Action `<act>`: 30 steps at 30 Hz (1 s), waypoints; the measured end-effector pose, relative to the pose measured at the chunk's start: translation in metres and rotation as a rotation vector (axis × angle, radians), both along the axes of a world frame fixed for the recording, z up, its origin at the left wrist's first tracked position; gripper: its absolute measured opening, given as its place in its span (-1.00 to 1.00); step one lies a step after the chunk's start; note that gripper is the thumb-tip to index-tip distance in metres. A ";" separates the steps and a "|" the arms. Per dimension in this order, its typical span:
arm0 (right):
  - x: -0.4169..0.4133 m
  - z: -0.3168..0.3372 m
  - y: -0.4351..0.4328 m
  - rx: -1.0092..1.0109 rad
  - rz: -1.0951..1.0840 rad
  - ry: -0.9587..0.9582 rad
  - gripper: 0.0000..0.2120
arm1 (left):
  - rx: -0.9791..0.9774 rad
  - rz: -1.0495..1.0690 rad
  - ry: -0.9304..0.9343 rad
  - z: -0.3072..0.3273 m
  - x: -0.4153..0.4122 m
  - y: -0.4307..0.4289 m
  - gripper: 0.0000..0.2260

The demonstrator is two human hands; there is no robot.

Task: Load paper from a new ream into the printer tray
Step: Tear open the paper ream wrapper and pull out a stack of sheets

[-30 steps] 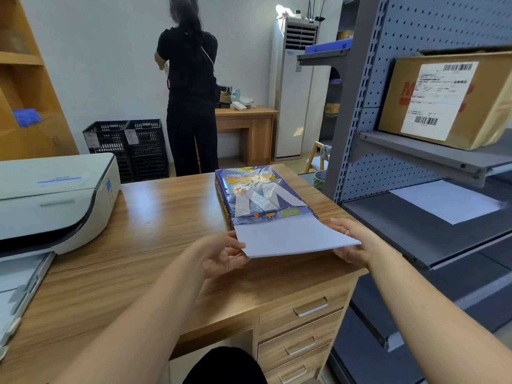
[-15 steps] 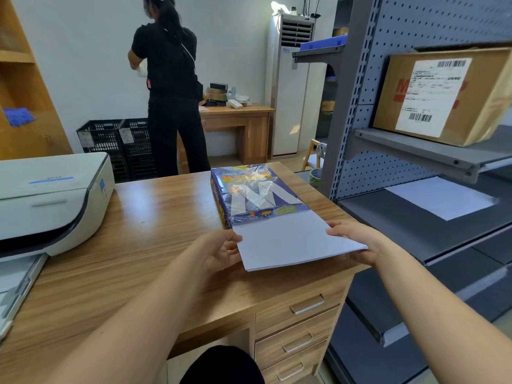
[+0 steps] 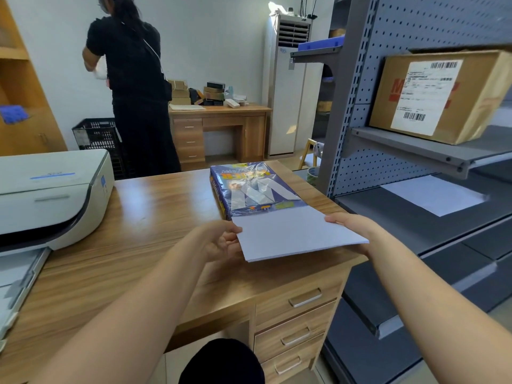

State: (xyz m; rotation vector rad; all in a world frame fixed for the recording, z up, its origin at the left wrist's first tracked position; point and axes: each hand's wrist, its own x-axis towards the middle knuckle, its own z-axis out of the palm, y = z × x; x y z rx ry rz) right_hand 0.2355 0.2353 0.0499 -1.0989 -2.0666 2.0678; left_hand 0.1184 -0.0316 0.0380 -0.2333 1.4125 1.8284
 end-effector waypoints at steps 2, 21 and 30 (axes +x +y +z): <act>0.000 0.000 -0.003 0.015 -0.017 -0.006 -0.81 | -0.018 -0.002 0.021 0.004 -0.003 -0.001 -0.81; 0.030 0.011 -0.035 -0.239 -0.163 0.244 -0.91 | -0.168 -0.004 0.167 0.029 0.007 -0.013 -0.92; 0.043 0.014 -0.052 -0.294 -0.173 0.292 -0.93 | -0.217 -0.017 0.172 0.035 0.011 -0.022 -0.90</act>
